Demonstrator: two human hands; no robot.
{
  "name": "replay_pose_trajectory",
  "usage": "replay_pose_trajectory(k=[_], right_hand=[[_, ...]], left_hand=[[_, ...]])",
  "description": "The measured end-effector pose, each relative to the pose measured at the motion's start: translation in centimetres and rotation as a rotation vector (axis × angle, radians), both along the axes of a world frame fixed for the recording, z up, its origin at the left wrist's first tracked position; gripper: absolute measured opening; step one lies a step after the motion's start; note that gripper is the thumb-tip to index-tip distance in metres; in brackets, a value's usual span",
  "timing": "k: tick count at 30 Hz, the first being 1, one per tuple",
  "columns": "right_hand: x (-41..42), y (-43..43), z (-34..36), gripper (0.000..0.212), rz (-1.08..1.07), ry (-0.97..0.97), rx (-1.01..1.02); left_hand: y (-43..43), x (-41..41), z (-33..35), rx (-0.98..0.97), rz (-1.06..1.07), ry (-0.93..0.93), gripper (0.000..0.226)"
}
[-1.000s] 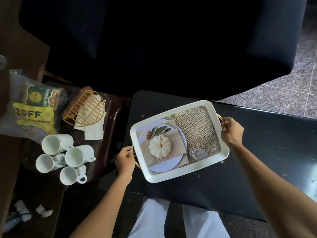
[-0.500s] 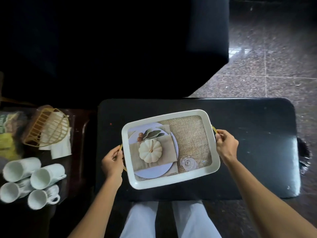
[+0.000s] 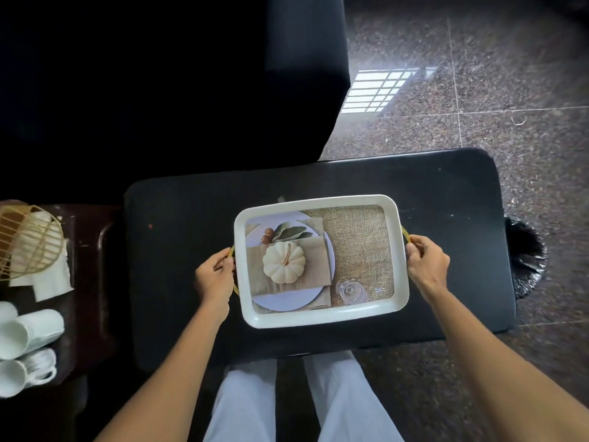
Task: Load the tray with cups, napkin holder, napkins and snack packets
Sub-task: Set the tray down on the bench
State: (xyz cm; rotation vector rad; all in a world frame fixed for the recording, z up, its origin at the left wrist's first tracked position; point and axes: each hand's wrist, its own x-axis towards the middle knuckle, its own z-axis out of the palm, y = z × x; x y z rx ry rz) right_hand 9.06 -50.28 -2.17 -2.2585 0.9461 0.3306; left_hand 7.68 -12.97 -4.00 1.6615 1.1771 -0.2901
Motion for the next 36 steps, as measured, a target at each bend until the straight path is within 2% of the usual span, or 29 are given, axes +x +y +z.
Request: replay_pose_trajectory(k=[10,20,25,30,33,36], right_hand=[[0.7,-1.9,-1.0,0.025,0.048,0.019,0.049],[0.5,-1.6,-1.6,0.027,0.087,0.041,0.042],[0.4,-1.4,-1.2,0.023,0.188,0.037,-0.057],[0.1,0.9,0.6,0.017,0.306,-0.022,-0.141],[-0.2,4.4,2.3,0.041,0.403,-0.046,-0.097],[-1.0,8.6,4.3,0.046,0.556,-0.097,-0.041]], left_hand=[[-1.7,1.3,-0.7,0.059,-0.041,0.045,0.029],[-0.8,0.7,-1.7,0.001,-0.073,0.068,0.031],[0.0,0.0,-1.3,-0.052,-0.109,0.058,0.033],[1.6,-2.8,1.3,-0.078,-0.045,0.049,0.031],[2.6,-5.2,3.7,-0.086,0.025,0.013,0.028],[3.8,-7.5,5.9,-0.065,0.096,-0.047,0.023]])
